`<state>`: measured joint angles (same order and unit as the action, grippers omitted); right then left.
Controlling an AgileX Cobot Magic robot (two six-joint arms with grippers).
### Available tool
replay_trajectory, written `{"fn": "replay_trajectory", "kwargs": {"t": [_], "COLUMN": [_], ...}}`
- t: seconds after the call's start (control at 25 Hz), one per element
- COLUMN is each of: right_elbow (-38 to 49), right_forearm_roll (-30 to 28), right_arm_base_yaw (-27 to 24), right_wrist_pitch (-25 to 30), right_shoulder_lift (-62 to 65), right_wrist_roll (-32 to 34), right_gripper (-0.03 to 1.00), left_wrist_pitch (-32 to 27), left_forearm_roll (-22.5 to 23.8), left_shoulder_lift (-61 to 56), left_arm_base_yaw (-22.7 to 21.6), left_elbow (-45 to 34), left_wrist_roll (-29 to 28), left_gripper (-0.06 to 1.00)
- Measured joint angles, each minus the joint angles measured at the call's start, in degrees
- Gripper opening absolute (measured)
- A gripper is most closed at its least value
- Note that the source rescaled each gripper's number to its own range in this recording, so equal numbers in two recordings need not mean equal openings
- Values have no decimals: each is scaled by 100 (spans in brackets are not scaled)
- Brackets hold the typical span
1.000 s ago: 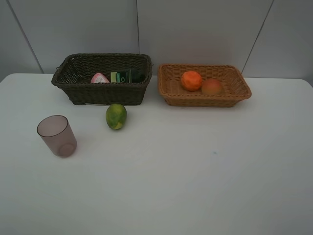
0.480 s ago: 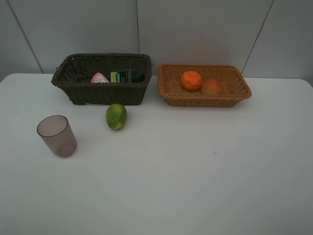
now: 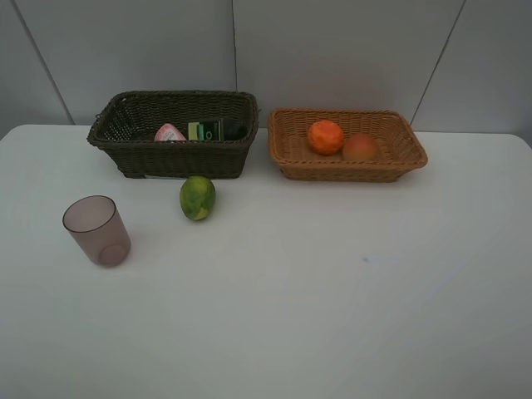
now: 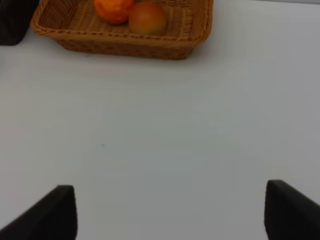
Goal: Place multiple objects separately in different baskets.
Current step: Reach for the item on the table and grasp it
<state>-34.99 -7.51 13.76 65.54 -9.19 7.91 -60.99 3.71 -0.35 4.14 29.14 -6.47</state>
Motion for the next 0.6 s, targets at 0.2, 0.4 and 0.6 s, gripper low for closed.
{"fn": "replay_trajectory", "kwargs": {"t": [0.2, 0.4, 0.6], "right_elbow": [353, 462, 492], "right_forearm_roll": [65, -33, -52], "right_arm_base_yaw": [0, 0, 0], "right_wrist_pitch": [-183, -396, -432], "right_shoulder_lift": [452, 750, 936], "right_wrist_roll": [0, 0, 0], "right_gripper": [70, 70, 70], "left_wrist_pitch": [0, 0, 2], "left_forearm_roll": [0, 0, 0], "left_shoulder_lift": [0, 0, 0], "left_arm_base_yaw": [0, 0, 0], "left_elbow": [0, 0, 0], "left_wrist_roll": [0, 0, 0], "left_gripper": [100, 100, 100]}}
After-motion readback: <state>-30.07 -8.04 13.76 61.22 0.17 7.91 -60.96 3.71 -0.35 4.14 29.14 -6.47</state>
